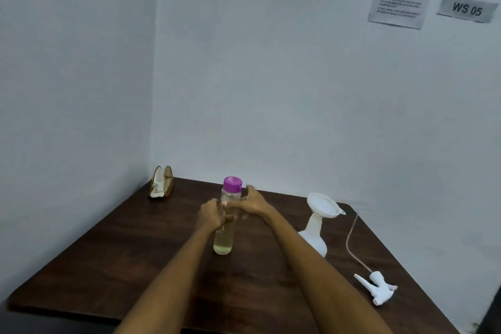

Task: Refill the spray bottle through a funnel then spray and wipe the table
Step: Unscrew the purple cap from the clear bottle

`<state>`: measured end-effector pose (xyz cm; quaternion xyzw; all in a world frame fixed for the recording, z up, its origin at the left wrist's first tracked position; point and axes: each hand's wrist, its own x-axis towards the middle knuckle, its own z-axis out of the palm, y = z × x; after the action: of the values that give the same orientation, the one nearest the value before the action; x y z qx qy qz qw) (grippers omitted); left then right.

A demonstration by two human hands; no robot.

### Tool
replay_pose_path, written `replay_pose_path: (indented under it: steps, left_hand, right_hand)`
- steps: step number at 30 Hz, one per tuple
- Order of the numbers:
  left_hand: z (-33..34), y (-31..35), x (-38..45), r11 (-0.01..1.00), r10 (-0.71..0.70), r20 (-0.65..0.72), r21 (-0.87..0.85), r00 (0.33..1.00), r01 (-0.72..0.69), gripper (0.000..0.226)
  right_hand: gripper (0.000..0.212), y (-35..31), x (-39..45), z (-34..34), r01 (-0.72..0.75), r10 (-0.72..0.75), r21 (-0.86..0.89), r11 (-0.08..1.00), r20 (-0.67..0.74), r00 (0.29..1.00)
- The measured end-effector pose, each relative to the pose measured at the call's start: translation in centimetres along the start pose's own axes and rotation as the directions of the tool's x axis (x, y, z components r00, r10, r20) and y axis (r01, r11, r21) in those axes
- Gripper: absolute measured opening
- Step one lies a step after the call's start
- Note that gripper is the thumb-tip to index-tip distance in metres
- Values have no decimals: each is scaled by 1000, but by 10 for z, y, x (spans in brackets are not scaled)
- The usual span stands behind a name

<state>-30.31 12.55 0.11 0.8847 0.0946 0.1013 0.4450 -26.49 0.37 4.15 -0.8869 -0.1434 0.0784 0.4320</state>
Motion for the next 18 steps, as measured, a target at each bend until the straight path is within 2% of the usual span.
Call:
replay_pose_path:
  steps: [2, 5, 7, 10, 18]
  left_hand:
    - [0, 6, 5, 999, -18, -48, -49, 999, 16, 53]
    - [-2, 17, 13, 998, 1, -92, -60, 996, -7, 57]
    - [-3, 18, 20, 998, 11, -87, -65, 996, -17, 55]
    - [-2, 12, 28, 998, 0, -90, -68, 996, -6, 49]
    - [-1, 0, 35, 997, 63, -86, -40, 994, -67, 51]
  right_hand:
    - [90, -12, 0, -8, 59, -63, -54, 997, -76, 995]
    - [70, -33, 4, -12, 133, -164, -218, 967, -131, 978]
    - [49, -43, 7, -8, 131, -197, -393, 910, -132, 971]
    - [37, -47, 15, -4, 98, -201, -517, 850, -145, 969]
    - [46, -54, 22, -13, 107, -192, -670, 735, -55, 980]
